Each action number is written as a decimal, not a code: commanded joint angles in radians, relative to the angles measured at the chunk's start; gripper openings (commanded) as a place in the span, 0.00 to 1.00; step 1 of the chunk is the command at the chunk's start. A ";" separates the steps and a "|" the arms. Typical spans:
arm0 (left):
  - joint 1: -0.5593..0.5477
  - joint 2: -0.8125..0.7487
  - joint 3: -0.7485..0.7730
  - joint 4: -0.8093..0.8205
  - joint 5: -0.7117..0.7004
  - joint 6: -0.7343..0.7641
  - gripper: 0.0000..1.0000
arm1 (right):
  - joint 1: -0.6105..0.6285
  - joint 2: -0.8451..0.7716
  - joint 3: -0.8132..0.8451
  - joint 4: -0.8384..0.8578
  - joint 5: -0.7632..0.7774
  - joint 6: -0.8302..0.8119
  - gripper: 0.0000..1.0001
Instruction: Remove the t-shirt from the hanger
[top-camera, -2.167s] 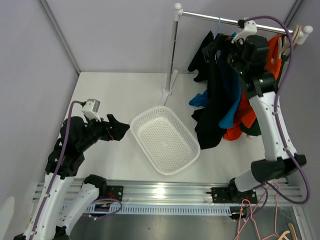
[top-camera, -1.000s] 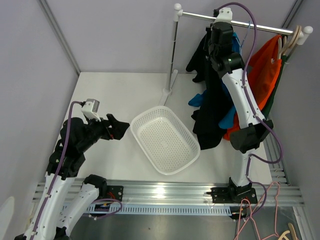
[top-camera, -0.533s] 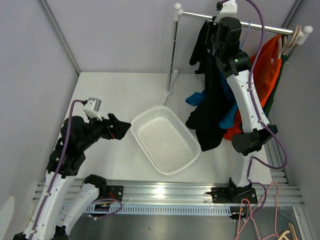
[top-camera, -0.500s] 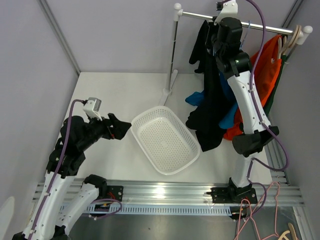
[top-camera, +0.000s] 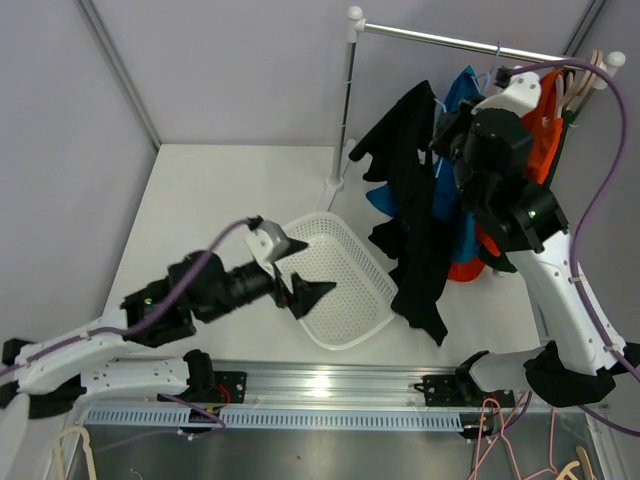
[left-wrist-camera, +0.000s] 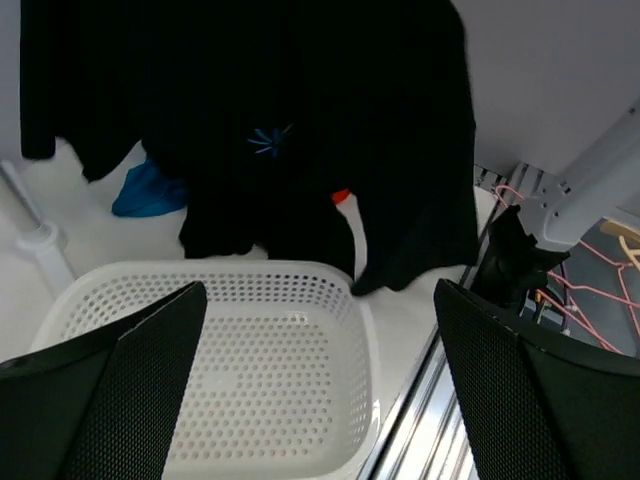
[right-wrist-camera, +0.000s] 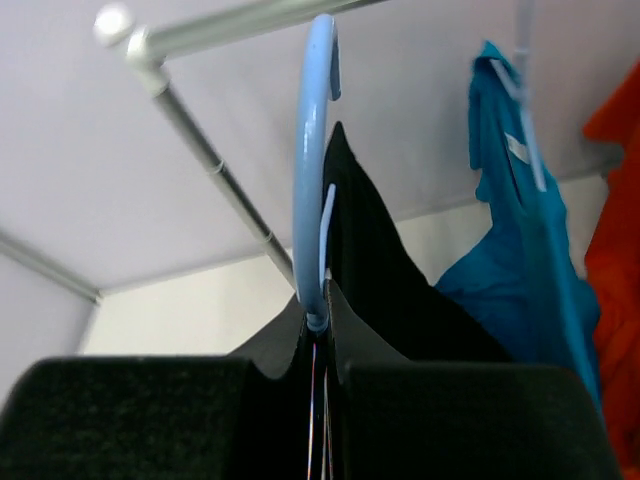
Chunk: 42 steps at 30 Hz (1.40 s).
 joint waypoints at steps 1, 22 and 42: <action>-0.212 0.069 -0.101 0.316 -0.334 0.232 0.99 | 0.000 0.016 0.110 -0.142 0.178 0.316 0.00; -0.350 0.479 -0.131 0.964 -0.474 0.331 0.90 | 0.121 0.022 0.190 -0.235 0.177 0.320 0.00; -0.754 0.322 -0.311 1.188 -0.380 0.687 0.00 | -0.304 0.384 0.729 -0.686 -0.406 0.283 0.00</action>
